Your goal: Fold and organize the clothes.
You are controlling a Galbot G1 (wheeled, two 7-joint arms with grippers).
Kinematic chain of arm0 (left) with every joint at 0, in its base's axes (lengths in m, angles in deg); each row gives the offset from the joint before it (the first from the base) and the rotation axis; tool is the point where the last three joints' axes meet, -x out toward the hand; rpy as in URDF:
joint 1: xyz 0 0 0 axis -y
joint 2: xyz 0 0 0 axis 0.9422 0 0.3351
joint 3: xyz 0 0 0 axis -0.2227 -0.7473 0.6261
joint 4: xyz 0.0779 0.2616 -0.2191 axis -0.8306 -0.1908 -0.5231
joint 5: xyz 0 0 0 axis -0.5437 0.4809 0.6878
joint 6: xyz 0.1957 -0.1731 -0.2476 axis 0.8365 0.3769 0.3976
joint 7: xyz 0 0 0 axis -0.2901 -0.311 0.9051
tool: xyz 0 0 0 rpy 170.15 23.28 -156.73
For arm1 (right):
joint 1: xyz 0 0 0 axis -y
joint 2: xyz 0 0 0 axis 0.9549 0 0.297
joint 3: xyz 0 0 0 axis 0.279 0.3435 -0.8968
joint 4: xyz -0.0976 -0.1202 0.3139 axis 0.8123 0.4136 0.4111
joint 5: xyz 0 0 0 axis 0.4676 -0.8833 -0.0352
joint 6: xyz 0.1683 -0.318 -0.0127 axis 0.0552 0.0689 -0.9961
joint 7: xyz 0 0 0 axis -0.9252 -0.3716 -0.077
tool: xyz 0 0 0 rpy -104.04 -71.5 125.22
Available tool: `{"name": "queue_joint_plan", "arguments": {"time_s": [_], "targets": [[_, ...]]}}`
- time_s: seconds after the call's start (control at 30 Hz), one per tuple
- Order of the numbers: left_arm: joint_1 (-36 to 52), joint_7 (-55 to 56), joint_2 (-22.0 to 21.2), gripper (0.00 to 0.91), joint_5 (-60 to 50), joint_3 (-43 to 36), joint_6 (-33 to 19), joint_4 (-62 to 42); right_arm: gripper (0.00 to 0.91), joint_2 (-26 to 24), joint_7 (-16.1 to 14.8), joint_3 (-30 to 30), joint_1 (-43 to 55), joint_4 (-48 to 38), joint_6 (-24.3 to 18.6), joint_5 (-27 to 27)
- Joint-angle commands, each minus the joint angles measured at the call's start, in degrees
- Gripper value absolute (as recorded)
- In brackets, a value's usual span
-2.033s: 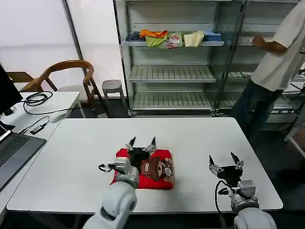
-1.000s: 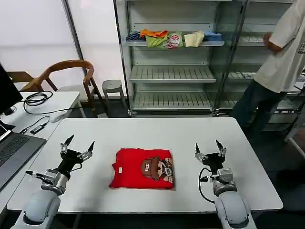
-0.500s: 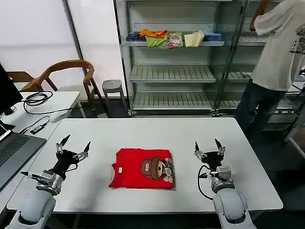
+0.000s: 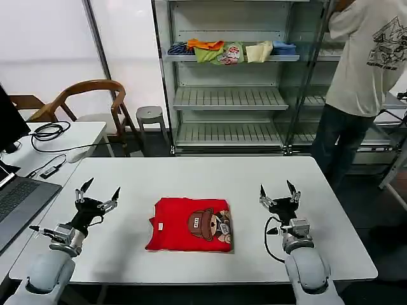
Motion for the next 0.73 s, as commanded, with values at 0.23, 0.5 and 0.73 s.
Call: {"name": "queue_joint_plan", "arguments": {"time_s": [0.23, 0.5, 0.73], "targets": [[-0.5, 0.1, -0.2, 0.907, -0.1, 0.3, -0.4, 0.5, 0.907, -0.6, -1.7, -0.7, -0.1, 0.3, -2.3, -2.4], [-1.7, -0.3, -0.8, 0.907, -0.6, 1.1, -1.5, 1.7, 0.907, -0.8, -1.8, -0.7, -0.4, 0.5, -3.6, -4.3], [-2.9, 0.2, -2.6, 0.907, -3.4, 1.2, -2.2, 3.6, 0.907, -1.9, -1.0, -1.3, -0.4, -0.1, -4.1, -4.0]]}}
